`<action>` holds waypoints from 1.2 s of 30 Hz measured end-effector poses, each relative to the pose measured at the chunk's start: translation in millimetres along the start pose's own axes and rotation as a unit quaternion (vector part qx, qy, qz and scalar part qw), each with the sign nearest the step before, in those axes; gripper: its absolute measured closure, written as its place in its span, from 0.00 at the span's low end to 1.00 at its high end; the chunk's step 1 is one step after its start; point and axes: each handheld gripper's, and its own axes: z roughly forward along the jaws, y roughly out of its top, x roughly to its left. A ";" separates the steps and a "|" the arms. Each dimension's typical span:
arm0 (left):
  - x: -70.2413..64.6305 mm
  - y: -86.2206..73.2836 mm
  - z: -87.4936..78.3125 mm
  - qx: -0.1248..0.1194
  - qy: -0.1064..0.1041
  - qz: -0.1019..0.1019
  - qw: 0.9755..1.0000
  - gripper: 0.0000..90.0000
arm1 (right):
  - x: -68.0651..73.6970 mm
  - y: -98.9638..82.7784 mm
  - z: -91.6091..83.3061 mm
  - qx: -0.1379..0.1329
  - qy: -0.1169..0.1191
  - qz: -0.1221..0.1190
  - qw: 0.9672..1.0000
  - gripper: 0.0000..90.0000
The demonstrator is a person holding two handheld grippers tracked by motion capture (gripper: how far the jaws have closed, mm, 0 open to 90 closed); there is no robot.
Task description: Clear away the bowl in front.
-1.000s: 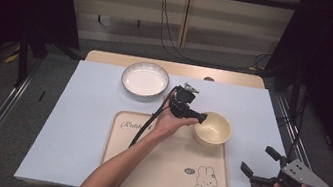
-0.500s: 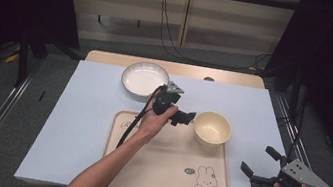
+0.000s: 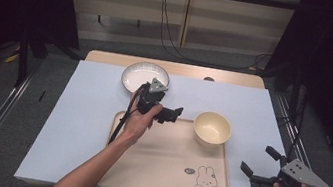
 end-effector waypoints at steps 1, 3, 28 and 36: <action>0.2 -1.9 -6.0 -0.007 0.010 -0.004 1.000 0.03 | -0.4 0.1 -0.4 0.000 -0.002 0.000 1.000 0.00; 0.8 -3.2 -10.0 -0.011 0.014 -0.003 1.000 0.03 | -0.4 0.0 -0.1 -0.001 -0.002 0.000 1.000 0.00; 27.0 -36.5 -99.1 -0.046 0.096 -0.030 0.994 0.02 | -1.3 -0.5 2.4 0.005 0.002 -0.002 1.000 0.00; 30.3 -48.5 -129.7 -0.056 0.121 -0.028 0.991 0.02 | -0.6 -1.0 4.5 0.006 0.000 -0.003 1.000 0.00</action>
